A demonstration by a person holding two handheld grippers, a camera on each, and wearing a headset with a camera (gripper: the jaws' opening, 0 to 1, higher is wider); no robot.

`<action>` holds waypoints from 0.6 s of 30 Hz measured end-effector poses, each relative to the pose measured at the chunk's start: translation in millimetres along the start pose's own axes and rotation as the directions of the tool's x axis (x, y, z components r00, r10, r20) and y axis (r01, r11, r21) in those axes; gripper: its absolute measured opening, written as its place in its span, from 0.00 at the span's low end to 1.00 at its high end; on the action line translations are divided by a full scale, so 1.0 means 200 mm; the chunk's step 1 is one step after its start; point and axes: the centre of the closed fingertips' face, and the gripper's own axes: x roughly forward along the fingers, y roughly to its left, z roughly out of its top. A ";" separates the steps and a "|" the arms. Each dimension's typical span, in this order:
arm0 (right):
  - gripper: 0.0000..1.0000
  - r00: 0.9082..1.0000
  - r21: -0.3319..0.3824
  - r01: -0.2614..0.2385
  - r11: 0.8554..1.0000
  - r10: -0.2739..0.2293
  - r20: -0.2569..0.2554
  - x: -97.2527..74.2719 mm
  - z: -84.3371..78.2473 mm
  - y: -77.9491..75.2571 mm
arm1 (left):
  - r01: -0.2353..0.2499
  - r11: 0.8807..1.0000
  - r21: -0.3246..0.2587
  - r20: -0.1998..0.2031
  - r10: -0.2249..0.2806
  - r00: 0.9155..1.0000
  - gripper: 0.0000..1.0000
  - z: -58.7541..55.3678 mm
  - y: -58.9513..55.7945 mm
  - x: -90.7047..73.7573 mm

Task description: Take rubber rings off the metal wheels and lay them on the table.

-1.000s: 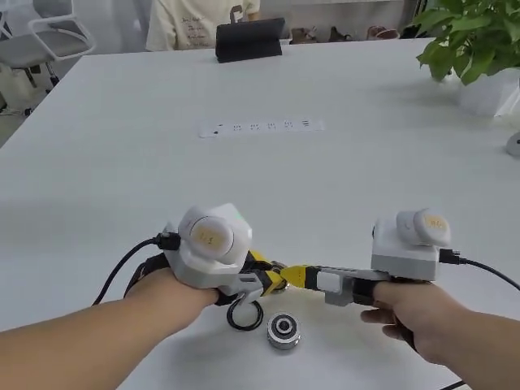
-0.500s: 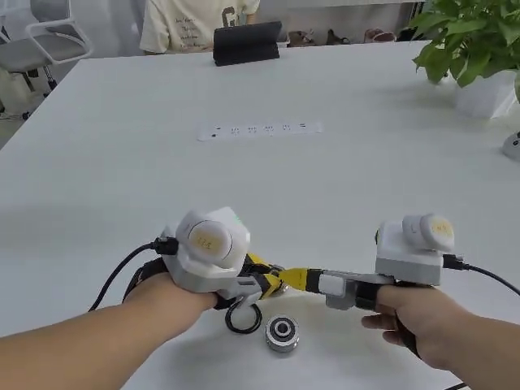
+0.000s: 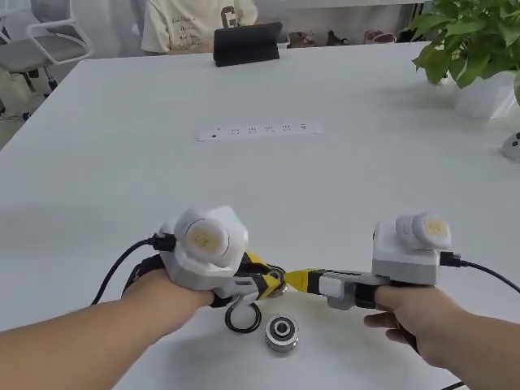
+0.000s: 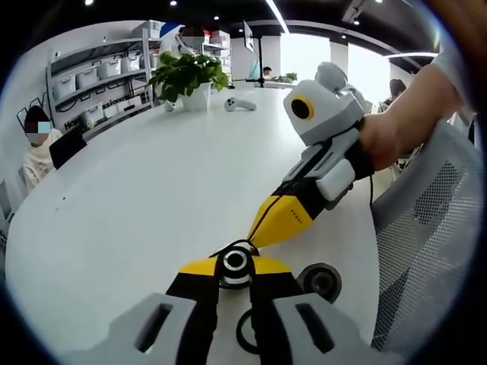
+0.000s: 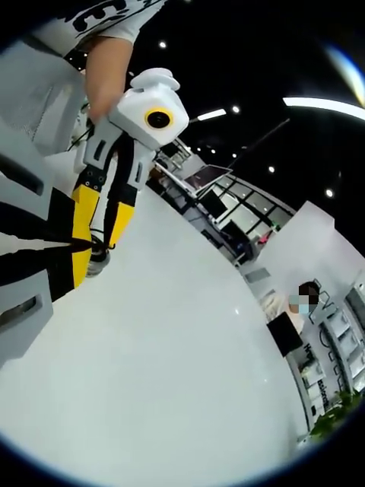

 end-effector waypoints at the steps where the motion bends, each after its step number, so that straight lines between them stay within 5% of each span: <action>1: 0.00 1.000 0.000 0.001 1.000 -0.001 0.000 0.00 0.00 0.00 | 0.002 1.000 0.001 0.002 -0.002 1.000 0.11 0.00 0.00 -0.01; 18: 0.00 1.000 -0.018 -0.013 1.000 0.013 0.007 -0.01 0.04 0.04 | 0.039 0.999 0.009 0.069 -0.040 0.997 0.25 0.08 -0.05 -0.15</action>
